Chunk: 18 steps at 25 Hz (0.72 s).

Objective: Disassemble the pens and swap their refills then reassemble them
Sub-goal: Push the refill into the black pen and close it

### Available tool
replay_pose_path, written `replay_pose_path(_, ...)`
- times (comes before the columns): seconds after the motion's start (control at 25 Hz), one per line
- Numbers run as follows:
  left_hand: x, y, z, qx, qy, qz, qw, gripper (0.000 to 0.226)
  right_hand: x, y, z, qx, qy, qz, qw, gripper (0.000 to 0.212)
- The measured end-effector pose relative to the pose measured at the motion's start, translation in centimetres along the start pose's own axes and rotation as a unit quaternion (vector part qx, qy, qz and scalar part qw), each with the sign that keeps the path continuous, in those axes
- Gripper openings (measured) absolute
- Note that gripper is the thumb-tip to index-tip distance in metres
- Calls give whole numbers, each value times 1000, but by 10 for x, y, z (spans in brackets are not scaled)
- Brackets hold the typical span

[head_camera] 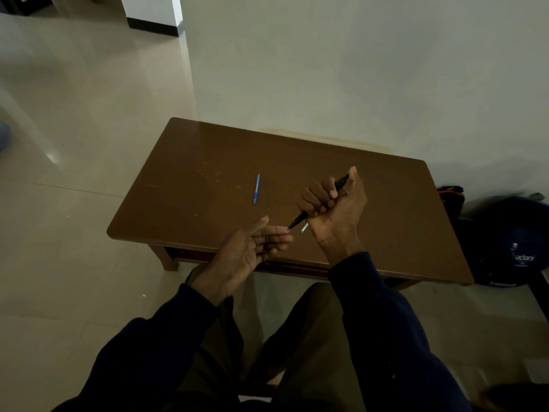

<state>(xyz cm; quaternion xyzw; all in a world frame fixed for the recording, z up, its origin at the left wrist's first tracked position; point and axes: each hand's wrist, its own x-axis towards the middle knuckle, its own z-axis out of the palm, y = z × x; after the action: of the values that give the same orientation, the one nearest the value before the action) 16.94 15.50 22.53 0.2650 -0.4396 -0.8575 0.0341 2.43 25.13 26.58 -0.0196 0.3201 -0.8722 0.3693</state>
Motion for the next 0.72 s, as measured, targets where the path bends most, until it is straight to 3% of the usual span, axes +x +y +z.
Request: replay_pose_path(0.72, 6, -5, -5, 15, 15, -10, 1000, 42, 7, 10, -13, -16, -3, 12, 1000, 57)
